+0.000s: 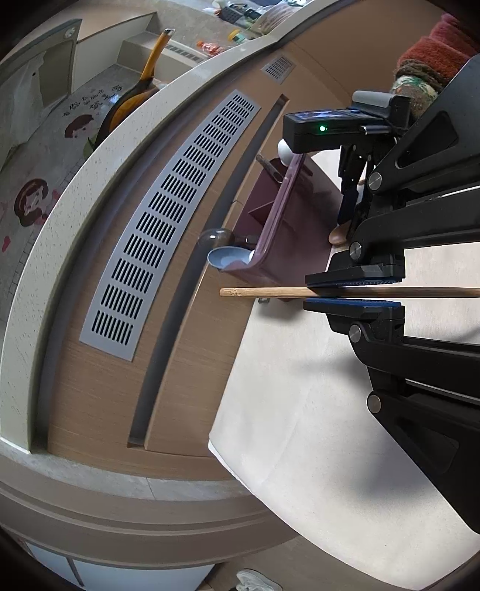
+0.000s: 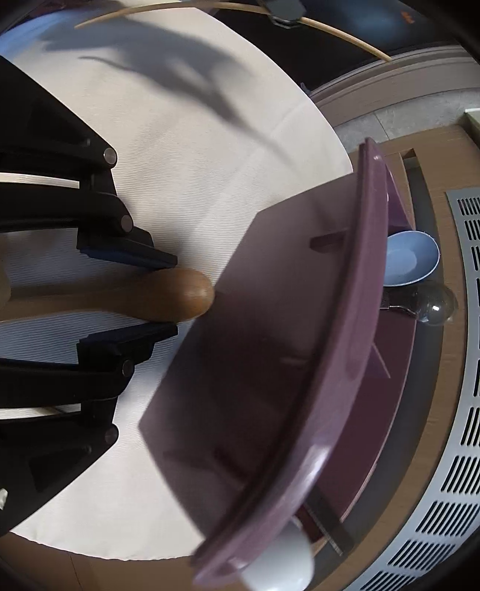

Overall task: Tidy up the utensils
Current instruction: 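Lower both held utensils into the caddy and open both tools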

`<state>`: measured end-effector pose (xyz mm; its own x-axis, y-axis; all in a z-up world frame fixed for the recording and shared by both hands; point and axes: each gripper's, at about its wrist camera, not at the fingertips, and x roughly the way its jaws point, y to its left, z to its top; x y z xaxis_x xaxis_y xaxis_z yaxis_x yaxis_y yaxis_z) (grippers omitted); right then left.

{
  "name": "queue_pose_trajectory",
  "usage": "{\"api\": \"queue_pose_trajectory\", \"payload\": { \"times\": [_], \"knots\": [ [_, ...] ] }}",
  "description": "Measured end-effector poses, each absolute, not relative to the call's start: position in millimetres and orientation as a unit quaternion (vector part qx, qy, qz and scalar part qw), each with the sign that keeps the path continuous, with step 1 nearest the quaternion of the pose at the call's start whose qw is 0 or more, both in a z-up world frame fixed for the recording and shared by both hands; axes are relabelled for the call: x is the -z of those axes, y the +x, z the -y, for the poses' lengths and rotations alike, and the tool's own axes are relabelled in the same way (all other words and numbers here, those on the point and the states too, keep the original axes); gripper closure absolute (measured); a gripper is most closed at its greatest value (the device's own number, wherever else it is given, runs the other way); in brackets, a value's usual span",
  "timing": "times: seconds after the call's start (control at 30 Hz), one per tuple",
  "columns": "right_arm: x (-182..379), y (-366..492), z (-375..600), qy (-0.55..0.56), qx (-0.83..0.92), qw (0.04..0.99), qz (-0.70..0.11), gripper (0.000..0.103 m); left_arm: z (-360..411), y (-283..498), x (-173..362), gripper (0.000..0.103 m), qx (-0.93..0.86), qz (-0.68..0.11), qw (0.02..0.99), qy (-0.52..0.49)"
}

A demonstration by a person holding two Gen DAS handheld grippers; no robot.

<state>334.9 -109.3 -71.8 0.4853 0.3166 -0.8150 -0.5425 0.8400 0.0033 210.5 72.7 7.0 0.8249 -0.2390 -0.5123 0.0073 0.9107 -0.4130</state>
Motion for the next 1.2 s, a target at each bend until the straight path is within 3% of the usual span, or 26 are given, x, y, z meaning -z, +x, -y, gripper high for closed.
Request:
{"api": "queue_pose_trajectory", "payload": {
  "times": [0.17,0.37,0.57,0.7,0.83,1.2],
  "knots": [
    [58.1,313.0,119.7,-0.109,-0.242,0.878,-0.399,0.075,-70.1,207.8,-9.5,0.097,0.067,-0.278,0.936,-0.203],
    [3.4,264.5,163.4,-0.017,-0.244,0.921,-0.302,0.075,-51.3,214.5,-32.5,0.097,0.094,-0.262,0.94,-0.196],
    [-96.0,243.2,185.0,0.041,-0.233,0.961,-0.144,0.075,-28.2,229.9,-119.8,0.097,0.136,-0.114,0.967,-0.182],
    [-140.9,258.7,184.1,0.05,-0.222,0.97,-0.081,0.075,-18.4,247.9,-144.9,0.097,0.13,-0.021,0.977,-0.168],
    [-145.1,287.7,183.8,0.058,-0.215,0.973,-0.068,0.075,-13.2,278.8,-129.7,0.097,0.105,0.006,0.98,-0.169],
    [-82.4,351.0,181.2,0.071,-0.185,0.971,-0.137,0.075,-0.4,339.7,-75.4,0.097,0.075,-0.007,0.983,-0.167]
  ]
}}
